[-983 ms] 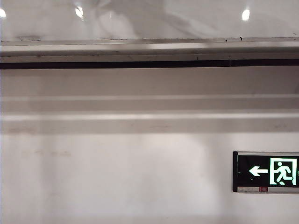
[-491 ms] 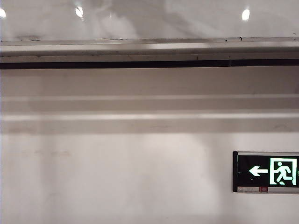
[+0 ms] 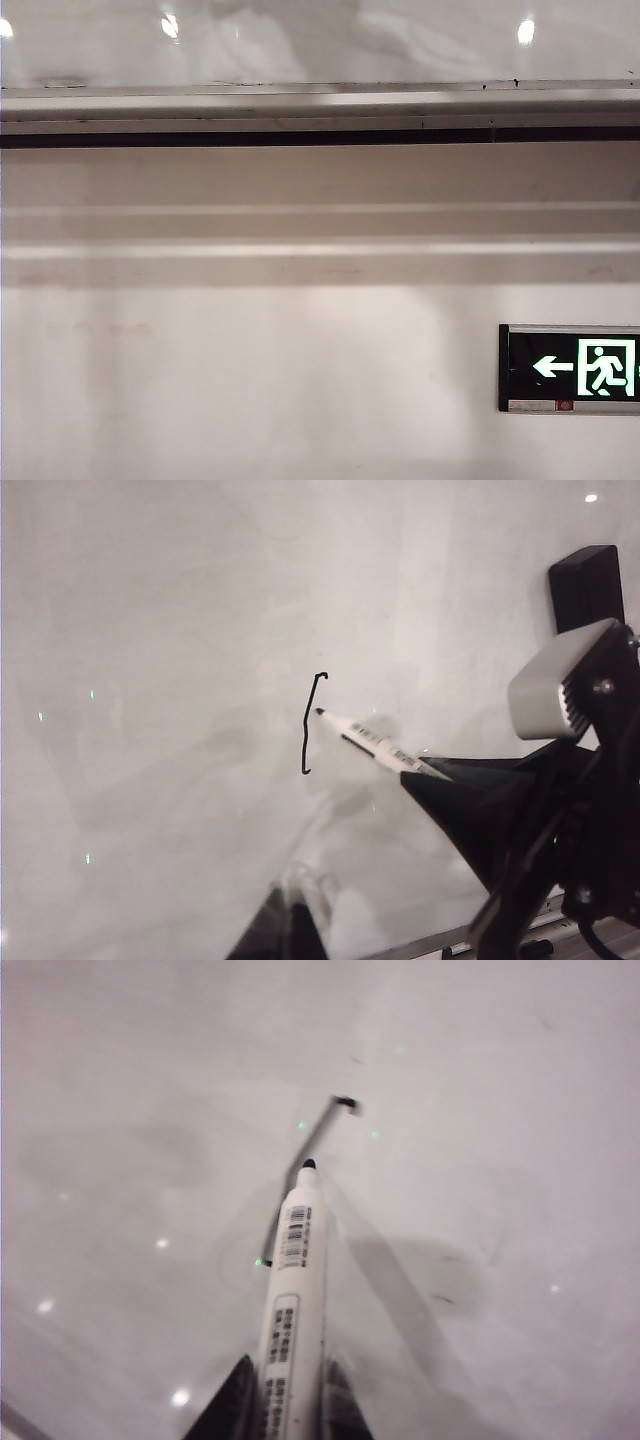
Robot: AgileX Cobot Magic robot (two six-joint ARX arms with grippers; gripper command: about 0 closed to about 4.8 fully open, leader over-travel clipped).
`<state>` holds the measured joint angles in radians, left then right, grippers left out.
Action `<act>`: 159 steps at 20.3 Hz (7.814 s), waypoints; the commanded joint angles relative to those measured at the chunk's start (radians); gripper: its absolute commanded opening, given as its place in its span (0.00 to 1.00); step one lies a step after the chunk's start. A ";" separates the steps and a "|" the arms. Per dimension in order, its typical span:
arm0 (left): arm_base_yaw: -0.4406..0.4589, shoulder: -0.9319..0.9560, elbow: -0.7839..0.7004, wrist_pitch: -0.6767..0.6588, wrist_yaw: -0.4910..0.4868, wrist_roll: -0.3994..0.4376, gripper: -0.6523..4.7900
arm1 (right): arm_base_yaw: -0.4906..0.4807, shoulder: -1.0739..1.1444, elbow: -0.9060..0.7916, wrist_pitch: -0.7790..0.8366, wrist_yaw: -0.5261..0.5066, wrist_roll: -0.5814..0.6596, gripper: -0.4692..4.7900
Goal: Take a marker from the whiteboard tray, write "Hi!" on the whiteboard, and then put the marker back vertically into the whiteboard tray.
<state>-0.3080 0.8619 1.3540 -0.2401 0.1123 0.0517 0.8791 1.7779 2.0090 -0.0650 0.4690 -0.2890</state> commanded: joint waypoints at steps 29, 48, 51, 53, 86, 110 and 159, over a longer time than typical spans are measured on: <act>0.000 -0.003 0.004 0.009 0.008 -0.004 0.11 | -0.001 -0.070 0.004 -0.058 0.155 -0.027 0.09; 0.000 -0.008 0.004 0.010 0.008 -0.004 0.11 | -0.075 -0.087 0.003 -0.013 -0.002 -0.026 0.09; 0.000 -0.008 0.004 0.010 0.008 -0.004 0.11 | -0.076 -0.087 0.003 -0.013 -0.027 -0.026 0.09; 0.000 -0.008 0.004 0.010 0.008 -0.004 0.11 | -0.076 -0.084 0.003 -0.021 -0.026 -0.026 0.09; 0.000 -0.013 0.004 0.002 0.008 -0.007 0.11 | -0.084 -0.144 0.002 -0.245 -0.018 0.079 0.09; 0.000 -0.013 0.004 0.002 0.008 -0.007 0.11 | -0.108 -0.131 0.004 -0.362 0.000 0.109 0.09; 0.000 -0.013 0.004 -0.013 0.008 -0.007 0.11 | -0.117 -0.125 0.003 -0.162 -0.015 0.069 0.09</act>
<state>-0.3080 0.8501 1.3540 -0.2665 0.1165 0.0483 0.7654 1.6546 2.0090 -0.2451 0.4320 -0.2222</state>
